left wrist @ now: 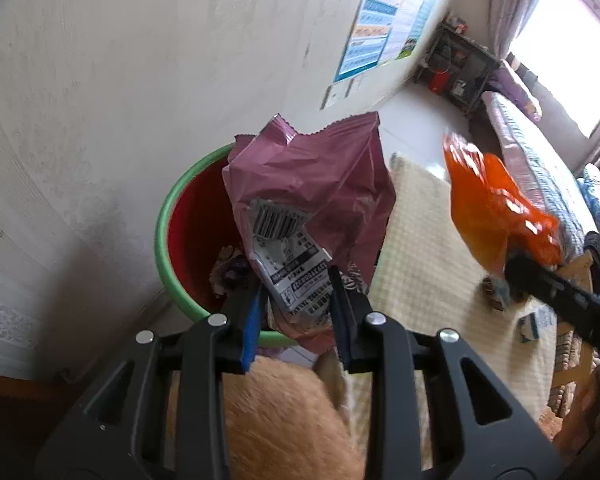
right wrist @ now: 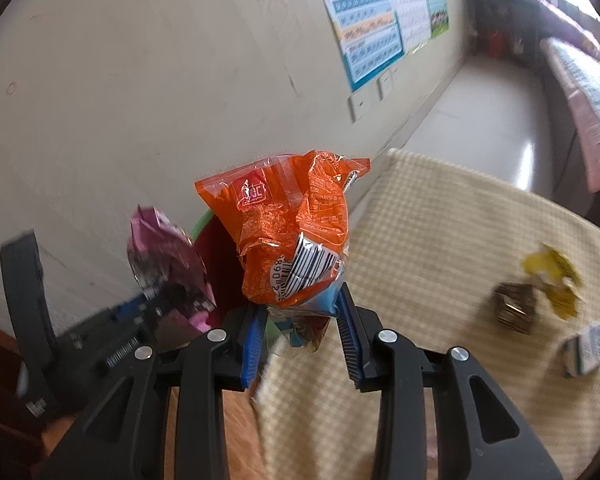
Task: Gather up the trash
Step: 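Open both grippers to drop the pink and orange bags into the bin, then grasp the crumpled pink-white paper with the left gripper while the right gripper grasps the yellow wrapper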
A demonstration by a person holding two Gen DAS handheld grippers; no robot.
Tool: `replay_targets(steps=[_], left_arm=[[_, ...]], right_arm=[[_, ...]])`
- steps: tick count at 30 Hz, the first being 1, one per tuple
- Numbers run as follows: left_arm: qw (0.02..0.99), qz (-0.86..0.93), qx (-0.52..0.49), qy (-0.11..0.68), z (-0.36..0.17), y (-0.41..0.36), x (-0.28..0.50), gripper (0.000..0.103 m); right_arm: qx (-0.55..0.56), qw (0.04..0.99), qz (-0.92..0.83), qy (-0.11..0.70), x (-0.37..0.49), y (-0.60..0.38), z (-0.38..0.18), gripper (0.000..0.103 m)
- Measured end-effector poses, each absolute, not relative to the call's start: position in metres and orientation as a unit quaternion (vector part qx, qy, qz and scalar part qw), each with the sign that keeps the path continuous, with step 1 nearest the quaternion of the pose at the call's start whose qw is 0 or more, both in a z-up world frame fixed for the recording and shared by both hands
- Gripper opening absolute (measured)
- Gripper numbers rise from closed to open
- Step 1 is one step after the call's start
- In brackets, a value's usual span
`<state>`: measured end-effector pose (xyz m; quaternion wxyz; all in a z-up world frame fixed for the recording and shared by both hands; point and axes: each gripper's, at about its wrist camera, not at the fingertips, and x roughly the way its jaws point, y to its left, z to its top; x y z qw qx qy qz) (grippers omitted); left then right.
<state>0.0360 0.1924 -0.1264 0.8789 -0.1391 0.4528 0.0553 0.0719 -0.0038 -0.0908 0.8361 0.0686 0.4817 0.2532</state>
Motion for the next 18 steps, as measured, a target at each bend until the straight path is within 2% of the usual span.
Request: replay_targets(steps=[3,5,7,8,9,18], left_arm=[[0.874,0.063,-0.144,0.460,-0.133,0.204,0.048,0.030],[0.871,0.075,-0.148,0.462,-0.136,0.210,0.055,0.034],[0.868,0.091,-0.150,0.465,-0.141,0.218,0.056,0.050],[0.865,0.095,-0.151,0.469,-0.144,0.220,0.057,0.052],[0.863,0.097,-0.151,0.471,-0.146,0.221,0.057,0.052],[0.862,0.077,-0.147,0.478,-0.148,0.205,0.046,0.052]], right_arm=[[0.078,0.821,0.267,0.498,0.091,0.017,-0.096,0.034],[0.080,0.811,0.281,0.507,0.100,0.032,-0.099,0.035],[0.088,0.799,0.297,0.516,0.107,0.043,-0.102,0.041],[0.091,0.796,0.300,0.518,0.107,0.046,-0.102,0.045],[0.097,0.796,0.300,0.516,0.107,0.046,-0.102,0.049],[0.118,0.805,0.279,0.510,0.074,-0.012,-0.103,0.052]])
